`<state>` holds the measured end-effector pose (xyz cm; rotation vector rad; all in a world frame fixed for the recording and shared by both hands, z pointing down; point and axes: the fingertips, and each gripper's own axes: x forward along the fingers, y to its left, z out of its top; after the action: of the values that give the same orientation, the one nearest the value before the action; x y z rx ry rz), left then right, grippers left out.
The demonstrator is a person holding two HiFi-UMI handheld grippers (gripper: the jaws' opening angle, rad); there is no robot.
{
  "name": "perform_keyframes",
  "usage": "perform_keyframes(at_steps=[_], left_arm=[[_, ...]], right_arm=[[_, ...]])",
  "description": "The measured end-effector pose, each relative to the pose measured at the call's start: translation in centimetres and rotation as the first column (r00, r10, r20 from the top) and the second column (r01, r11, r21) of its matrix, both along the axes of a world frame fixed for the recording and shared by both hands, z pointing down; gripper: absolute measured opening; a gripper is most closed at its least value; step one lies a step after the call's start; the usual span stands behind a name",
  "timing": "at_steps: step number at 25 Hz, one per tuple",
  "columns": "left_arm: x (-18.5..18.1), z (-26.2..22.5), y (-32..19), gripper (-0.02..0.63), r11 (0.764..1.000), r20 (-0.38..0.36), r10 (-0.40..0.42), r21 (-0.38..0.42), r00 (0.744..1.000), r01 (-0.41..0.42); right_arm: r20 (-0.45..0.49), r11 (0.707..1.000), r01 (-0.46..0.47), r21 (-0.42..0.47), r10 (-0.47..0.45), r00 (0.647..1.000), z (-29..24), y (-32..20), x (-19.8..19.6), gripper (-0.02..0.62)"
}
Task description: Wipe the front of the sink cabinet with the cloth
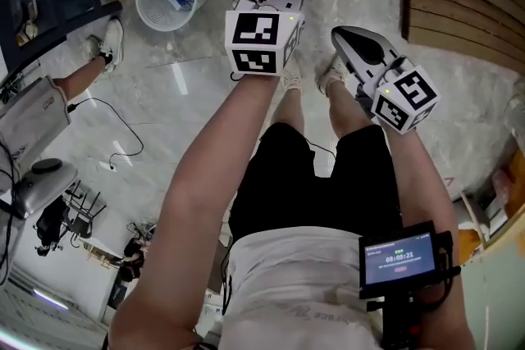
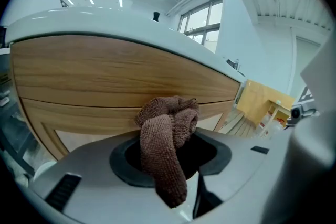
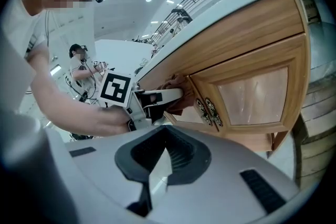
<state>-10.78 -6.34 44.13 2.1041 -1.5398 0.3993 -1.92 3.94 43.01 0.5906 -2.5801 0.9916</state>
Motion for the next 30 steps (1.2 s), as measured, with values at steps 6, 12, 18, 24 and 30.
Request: perform_keyframes(at_steps=[6,12,18,24,30], left_arm=[[-6.7,0.2,1.6,0.17,0.996,0.021,-0.088,-0.012,0.996,0.088],[-11.6,0.2,2.4,0.17,0.988,0.053,-0.149,-0.031,0.987,0.151],[-16.7,0.0,3.4,0.17,0.972,0.045,-0.234,-0.026,0.971,0.235],[-20.9,0.9,5.1,0.17,0.942,0.025,-0.334,-0.029,0.942,0.335],[-20.1,3.7,4.6,0.17,0.938,0.025,-0.342,-0.057,0.939,0.343]], right_arm=[[0.0,1.0,0.021,0.006,-0.021,1.0,-0.4,0.6,-2.8,0.012],[0.017,0.999,0.042,0.009,-0.042,0.999,-1.1,0.6,-4.7,0.012],[0.018,0.999,0.049,0.01,-0.05,0.999,-1.0,0.8,-6.1,0.012],[0.008,0.999,0.048,-0.002,-0.048,0.999,-1.0,1.0,-6.8,0.012],[0.009,1.0,0.024,-0.004,-0.024,1.0,-0.8,0.2,-5.2,0.012]])
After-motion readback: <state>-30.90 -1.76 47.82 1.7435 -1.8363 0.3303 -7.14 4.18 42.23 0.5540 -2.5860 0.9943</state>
